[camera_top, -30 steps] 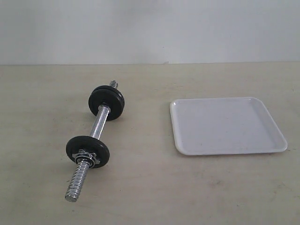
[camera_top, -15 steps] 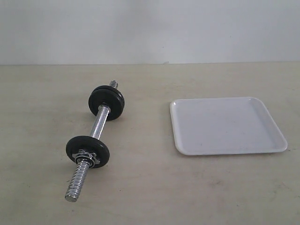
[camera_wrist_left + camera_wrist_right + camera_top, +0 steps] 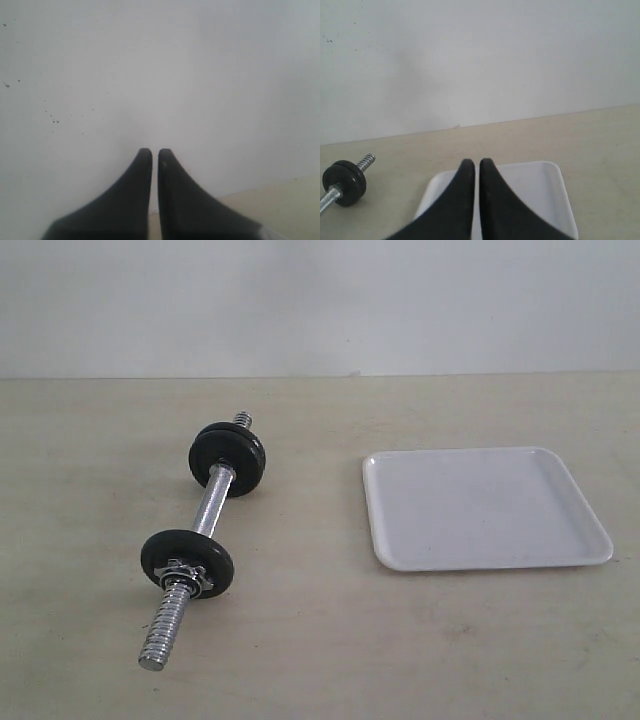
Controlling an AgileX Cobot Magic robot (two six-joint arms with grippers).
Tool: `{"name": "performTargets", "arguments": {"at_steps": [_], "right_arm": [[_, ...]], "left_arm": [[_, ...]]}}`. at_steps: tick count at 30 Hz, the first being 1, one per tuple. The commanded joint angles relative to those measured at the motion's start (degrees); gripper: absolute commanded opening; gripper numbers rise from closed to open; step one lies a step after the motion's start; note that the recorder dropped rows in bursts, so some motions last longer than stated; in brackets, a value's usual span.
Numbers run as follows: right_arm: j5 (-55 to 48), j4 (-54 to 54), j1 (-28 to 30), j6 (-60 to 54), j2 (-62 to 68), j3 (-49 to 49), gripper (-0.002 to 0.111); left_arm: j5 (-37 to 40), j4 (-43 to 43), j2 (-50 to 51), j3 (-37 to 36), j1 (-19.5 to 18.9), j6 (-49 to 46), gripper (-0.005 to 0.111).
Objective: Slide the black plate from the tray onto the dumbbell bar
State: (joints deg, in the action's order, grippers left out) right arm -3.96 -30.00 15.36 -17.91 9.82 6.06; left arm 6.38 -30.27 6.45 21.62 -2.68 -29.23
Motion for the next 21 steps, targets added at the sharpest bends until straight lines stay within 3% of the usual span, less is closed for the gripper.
{"name": "performTargets", "arguments": {"at_steps": [1,8,10,13,21], "right_arm": [[0.74,25.73,0.06,-0.02,0.13,-0.17,0.000],[0.21,25.73,0.06,-0.02,0.13,-6.06,0.000],[-8.40,25.73,0.06,-0.02,0.13,-6.06,0.000],[-12.09,25.58,0.06,-0.02,0.13,-6.06,0.000],[-12.05,24.40,0.06,-0.41,0.13,-6.06,0.000]], "left_arm": [[0.04,-0.38,0.27,-0.23,-0.12,1.11,0.004],[0.04,-0.38,0.27,-0.23,-0.12,1.11,0.004],[0.04,-0.38,0.27,-0.23,-0.12,1.11,0.004],[0.04,-0.81,0.27,-0.23,-0.12,1.31,0.004],[1.87,-0.81,0.27,-0.23,-0.12,1.31,0.004]]}}
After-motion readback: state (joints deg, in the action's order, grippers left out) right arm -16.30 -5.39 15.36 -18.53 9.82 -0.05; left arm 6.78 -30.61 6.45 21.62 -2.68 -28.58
